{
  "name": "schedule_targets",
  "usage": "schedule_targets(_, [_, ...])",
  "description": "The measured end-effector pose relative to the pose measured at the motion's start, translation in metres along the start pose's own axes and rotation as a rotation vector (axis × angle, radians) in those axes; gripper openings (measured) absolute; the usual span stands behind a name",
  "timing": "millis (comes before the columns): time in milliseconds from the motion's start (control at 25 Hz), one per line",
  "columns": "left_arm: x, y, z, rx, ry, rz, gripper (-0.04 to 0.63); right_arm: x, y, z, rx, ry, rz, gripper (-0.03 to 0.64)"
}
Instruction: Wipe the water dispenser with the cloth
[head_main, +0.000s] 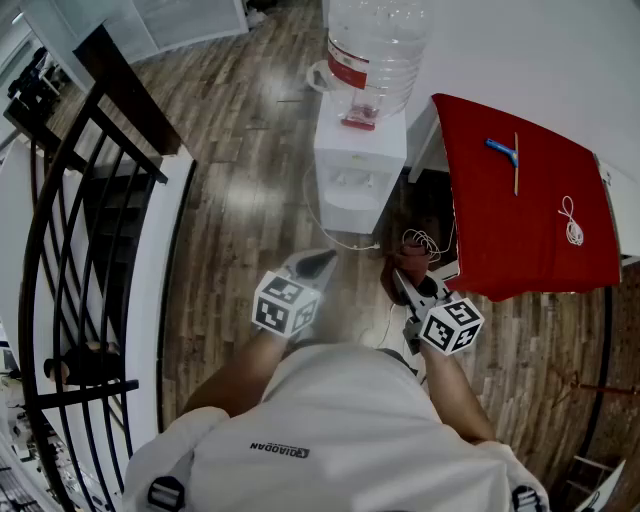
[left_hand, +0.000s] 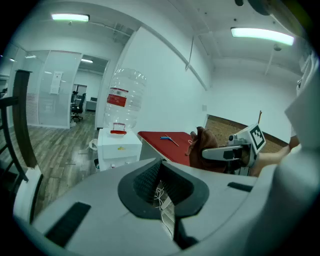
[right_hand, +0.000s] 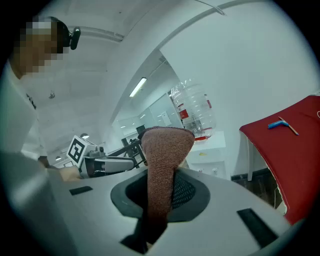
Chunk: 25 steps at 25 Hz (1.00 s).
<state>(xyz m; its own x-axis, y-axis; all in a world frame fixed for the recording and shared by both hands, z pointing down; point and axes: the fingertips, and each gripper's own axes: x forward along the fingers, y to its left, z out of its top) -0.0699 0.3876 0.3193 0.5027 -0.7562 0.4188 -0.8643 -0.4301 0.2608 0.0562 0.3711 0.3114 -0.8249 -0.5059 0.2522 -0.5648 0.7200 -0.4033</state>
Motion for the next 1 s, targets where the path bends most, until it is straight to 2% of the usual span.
schedule_targets(400, [0.006,-0.005,0.000,0.005,-0.004,0.010,-0.011,-0.003,-0.010,0.001,0.025,-0.005,0.002,0.055])
schedule_targets(720, [0.011,-0.017,0.004,0.020,0.001,0.016,-0.011,-0.007,-0.010,0.003,0.034,0.005,0.051,0.055])
schedule_targets(1000, [0.021,-0.022,0.006,0.027,0.001,0.058,-0.011,-0.023,-0.037,0.009,0.071,-0.017,0.048,0.055])
